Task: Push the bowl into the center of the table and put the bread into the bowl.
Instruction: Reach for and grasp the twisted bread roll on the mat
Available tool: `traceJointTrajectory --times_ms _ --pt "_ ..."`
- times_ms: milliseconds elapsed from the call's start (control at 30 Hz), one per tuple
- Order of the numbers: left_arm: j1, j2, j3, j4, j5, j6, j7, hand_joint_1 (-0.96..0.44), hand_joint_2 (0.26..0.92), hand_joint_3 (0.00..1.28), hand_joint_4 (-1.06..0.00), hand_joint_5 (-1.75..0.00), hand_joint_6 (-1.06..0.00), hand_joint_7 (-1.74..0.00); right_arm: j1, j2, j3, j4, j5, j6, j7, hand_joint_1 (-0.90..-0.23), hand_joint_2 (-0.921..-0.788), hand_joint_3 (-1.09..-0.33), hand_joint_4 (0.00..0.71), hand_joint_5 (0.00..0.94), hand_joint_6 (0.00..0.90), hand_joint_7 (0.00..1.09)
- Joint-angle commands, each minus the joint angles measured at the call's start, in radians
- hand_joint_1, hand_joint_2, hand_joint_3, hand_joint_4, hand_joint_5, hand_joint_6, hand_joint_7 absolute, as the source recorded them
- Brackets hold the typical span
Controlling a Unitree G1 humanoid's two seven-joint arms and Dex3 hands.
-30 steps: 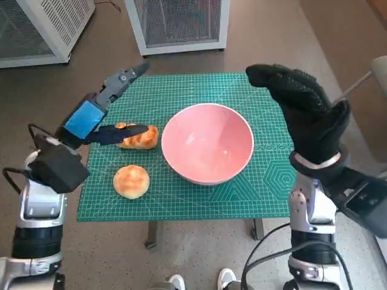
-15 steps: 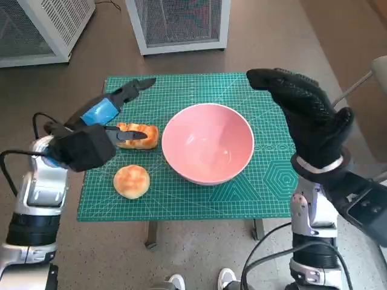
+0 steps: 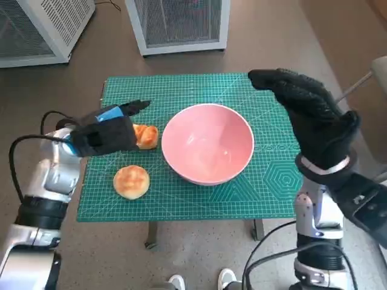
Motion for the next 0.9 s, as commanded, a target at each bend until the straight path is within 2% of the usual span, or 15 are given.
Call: traceJointTrajectory --times_ms 33,233,400,633,900 --pt "-0.064 -0.013 -0.057 0.052 0.068 0.075 -0.019 -0.23 0.776 0.00 -0.09 0.00 -0.22 -0.05 0.005 -0.011 0.000 0.014 0.004 0.002 0.014 -0.544 -0.921 -0.475 0.386 0.000 0.039 0.73" --pt "-0.112 -0.049 -0.114 0.149 0.125 0.125 -0.005 -0.24 0.771 0.00 -0.08 0.00 -0.22 -0.04 0.006 -0.013 0.000 0.012 -0.001 0.001 0.009 -0.543 -0.921 -0.472 0.384 0.000 0.034 0.72" --pt "-0.149 -0.082 -0.146 0.251 0.154 0.123 0.034 -0.21 0.768 0.00 -0.07 0.00 -0.22 -0.03 0.010 -0.012 0.002 0.005 -0.010 0.003 0.000 -0.545 -0.921 -0.471 0.382 0.000 0.034 0.72" --pt "-0.186 -0.121 -0.165 0.403 0.158 0.038 0.133 -0.18 0.766 0.00 -0.08 0.00 -0.25 -0.03 0.011 -0.013 0.000 0.011 -0.014 -0.003 0.000 -0.542 -0.921 -0.470 0.382 0.000 0.035 0.72" --pt "-0.207 -0.156 -0.147 0.544 0.128 -0.085 0.259 -0.14 0.781 0.01 -0.19 -0.04 -0.36 -0.07 0.015 -0.016 0.001 0.004 -0.011 -0.001 0.002 -0.536 -0.921 -0.467 0.384 0.001 0.034 0.71"
